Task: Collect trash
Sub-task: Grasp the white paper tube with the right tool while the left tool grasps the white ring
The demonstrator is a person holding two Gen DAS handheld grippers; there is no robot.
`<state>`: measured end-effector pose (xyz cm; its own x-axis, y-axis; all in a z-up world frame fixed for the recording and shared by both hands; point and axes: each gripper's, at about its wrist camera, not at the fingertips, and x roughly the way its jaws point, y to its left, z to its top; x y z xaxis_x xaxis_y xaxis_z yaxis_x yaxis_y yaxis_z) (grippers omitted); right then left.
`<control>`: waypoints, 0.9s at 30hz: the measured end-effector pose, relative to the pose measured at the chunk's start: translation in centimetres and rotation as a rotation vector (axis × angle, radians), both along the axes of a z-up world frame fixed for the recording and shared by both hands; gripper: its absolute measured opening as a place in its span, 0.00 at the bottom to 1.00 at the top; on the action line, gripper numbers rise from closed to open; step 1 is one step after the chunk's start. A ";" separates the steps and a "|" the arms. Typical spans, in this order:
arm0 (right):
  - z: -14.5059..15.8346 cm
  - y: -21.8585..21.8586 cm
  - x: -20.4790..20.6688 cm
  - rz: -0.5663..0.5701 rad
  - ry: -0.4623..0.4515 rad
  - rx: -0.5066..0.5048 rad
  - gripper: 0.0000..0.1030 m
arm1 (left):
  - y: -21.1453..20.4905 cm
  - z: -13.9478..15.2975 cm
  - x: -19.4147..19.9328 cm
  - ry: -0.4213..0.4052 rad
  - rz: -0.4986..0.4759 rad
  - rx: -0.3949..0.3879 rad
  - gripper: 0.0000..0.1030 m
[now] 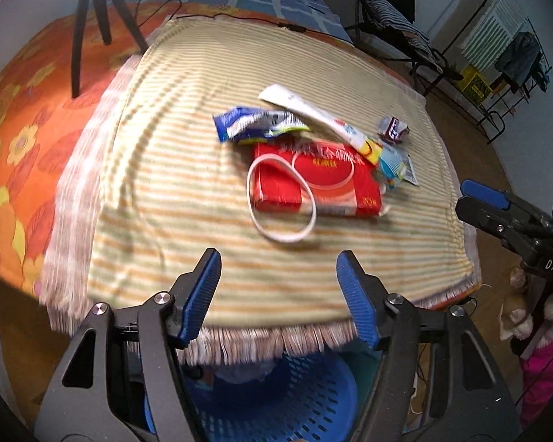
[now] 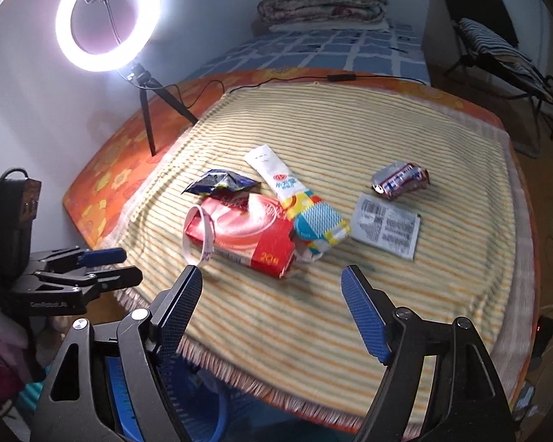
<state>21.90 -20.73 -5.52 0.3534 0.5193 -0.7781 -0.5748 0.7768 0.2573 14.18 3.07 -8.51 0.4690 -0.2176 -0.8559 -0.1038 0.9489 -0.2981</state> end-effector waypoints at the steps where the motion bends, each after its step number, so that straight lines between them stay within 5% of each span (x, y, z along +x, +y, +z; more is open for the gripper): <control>1: 0.0 0.4 0.7 0.013 0.004 -0.007 0.75 | 0.2 -0.1 0.4 0.001 0.000 0.000 0.65; 5: -0.4 1.6 2.6 0.049 0.018 -0.018 0.75 | 1.1 -0.8 2.2 0.006 0.004 0.010 0.64; 9: -1.3 2.6 4.6 0.053 0.044 -0.024 0.75 | 1.6 -1.7 4.1 0.019 -0.022 0.010 0.51; 27: -5.3 9.2 11.0 0.137 0.105 -0.130 0.75 | 2.5 -4.9 8.6 0.083 -0.071 -0.063 0.41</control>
